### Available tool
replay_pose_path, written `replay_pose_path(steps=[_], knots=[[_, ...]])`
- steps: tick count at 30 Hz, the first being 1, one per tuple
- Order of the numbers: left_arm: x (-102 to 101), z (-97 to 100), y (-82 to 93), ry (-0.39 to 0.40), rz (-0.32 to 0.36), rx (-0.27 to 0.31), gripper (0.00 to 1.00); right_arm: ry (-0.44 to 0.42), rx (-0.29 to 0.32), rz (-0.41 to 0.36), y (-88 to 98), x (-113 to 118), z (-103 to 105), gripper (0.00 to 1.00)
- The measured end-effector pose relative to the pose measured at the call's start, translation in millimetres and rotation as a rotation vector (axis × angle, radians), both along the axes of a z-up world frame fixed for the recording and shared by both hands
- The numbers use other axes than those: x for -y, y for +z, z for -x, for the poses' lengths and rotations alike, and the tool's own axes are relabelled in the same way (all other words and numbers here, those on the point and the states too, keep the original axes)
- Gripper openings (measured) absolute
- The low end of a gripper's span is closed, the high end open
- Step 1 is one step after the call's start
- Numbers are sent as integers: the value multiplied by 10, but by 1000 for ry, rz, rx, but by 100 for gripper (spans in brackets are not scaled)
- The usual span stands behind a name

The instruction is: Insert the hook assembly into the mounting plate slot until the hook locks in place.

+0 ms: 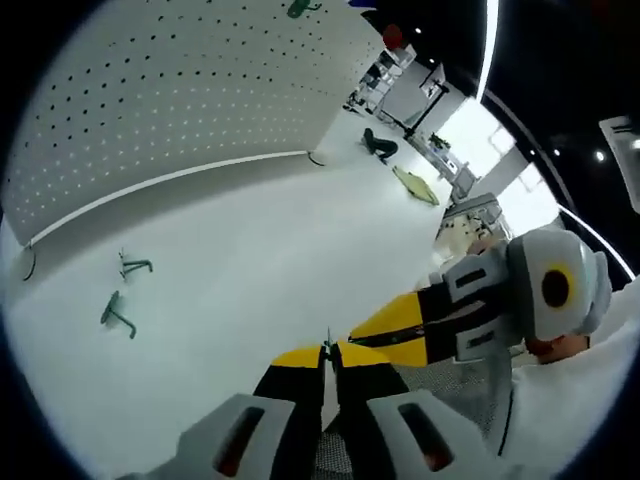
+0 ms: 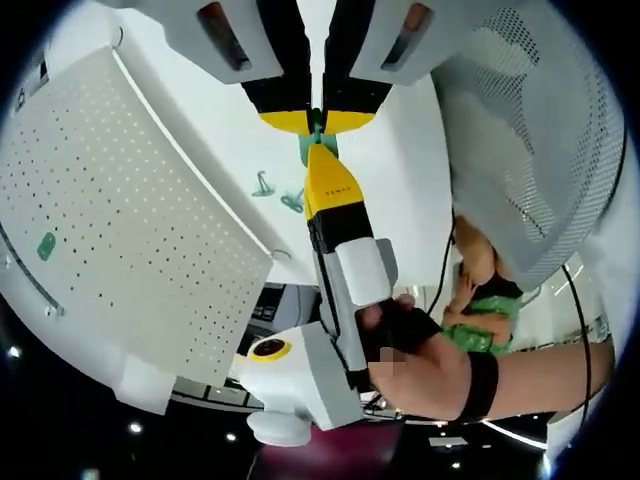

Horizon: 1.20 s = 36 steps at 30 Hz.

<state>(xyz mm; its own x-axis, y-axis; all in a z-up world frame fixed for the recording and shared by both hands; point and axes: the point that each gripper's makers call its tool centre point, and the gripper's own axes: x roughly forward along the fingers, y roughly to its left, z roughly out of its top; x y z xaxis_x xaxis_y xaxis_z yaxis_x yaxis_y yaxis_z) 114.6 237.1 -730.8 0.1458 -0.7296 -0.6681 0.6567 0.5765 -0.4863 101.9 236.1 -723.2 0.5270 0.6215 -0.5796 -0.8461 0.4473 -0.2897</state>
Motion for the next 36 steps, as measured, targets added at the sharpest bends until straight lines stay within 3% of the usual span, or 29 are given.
replay_pose_path(steps=[5, 16, 18, 20, 22, 25, 28, 30, 36], knots=[[14, -33, 29, 2, 32, 60, 4, -7, 6, 5, 19, 14, -19, 1], [-29, -221, 213, 142, 127, 136, 17, -33, 25, 2, 85, 21, -60, 1], [-38, -276, 278, 147, 147, 191, 17, -32, 35, 1, 100, 14, -63, 1], [-97, -359, 330, 201, 145, 246, 17, -49, 46, -5, 117, 31, -89, 1], [-97, -332, 364, 182, 156, 280, 20, -77, 52, -22, 140, 51, -130, 1], [-108, -292, 333, 169, 158, 274, 23, -89, 58, -26, 162, 65, -153, 1], [-131, -277, 329, 156, 146, 329, 21, -101, 61, -34, 184, 79, -190, 1], [-116, -223, 289, 144, 139, 315, 25, -81, 45, -12, 139, 82, -182, 1], [-121, -108, 271, 108, 138, 361, 31, -111, 63, -19, 192, 107, -248, 1]])
